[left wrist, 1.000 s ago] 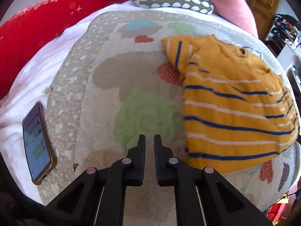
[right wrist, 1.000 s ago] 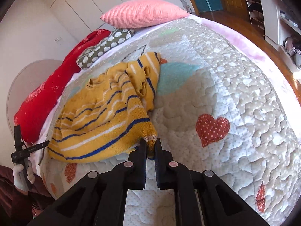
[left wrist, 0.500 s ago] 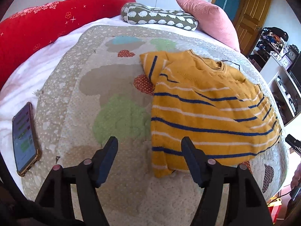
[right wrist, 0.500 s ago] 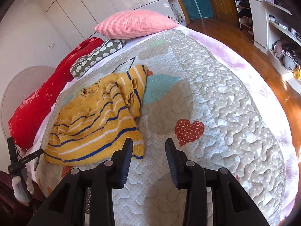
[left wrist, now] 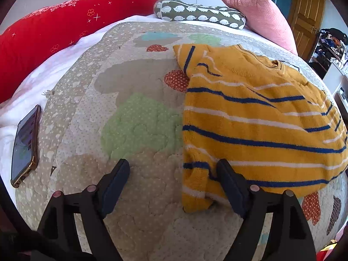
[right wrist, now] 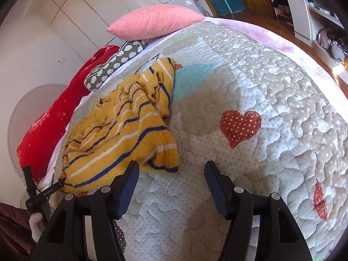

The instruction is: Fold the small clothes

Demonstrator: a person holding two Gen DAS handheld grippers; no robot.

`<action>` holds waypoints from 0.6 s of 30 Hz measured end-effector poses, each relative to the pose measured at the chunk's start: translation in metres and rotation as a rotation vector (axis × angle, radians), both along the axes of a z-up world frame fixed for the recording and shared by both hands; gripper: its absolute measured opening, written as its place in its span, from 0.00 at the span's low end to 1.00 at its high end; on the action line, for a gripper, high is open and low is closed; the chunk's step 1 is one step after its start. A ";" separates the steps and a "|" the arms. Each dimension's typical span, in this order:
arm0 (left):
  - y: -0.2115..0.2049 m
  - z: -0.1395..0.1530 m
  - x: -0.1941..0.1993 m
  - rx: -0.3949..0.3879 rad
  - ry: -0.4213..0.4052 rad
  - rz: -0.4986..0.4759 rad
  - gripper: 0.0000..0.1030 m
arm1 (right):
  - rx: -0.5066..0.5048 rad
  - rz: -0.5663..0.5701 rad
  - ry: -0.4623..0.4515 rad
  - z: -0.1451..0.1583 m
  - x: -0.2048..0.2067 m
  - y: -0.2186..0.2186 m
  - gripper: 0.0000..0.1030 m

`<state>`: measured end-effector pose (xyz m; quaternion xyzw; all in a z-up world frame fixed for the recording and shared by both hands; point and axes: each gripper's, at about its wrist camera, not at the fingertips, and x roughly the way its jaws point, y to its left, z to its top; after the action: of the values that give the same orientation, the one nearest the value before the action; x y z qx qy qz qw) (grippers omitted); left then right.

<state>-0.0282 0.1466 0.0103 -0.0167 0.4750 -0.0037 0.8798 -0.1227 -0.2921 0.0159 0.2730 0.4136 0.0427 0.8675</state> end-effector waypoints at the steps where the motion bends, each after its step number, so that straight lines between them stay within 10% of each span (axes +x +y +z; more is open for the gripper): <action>1: 0.000 0.000 0.000 -0.001 -0.003 -0.001 0.80 | -0.005 0.000 0.001 0.000 0.000 0.001 0.67; 18: 0.004 -0.002 -0.001 -0.019 -0.007 -0.004 0.81 | -0.022 -0.020 0.022 0.000 0.006 0.008 0.70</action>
<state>-0.0290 0.1505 0.0087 -0.0241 0.4721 -0.0102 0.8811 -0.1169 -0.2839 0.0155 0.2679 0.4206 0.0263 0.8664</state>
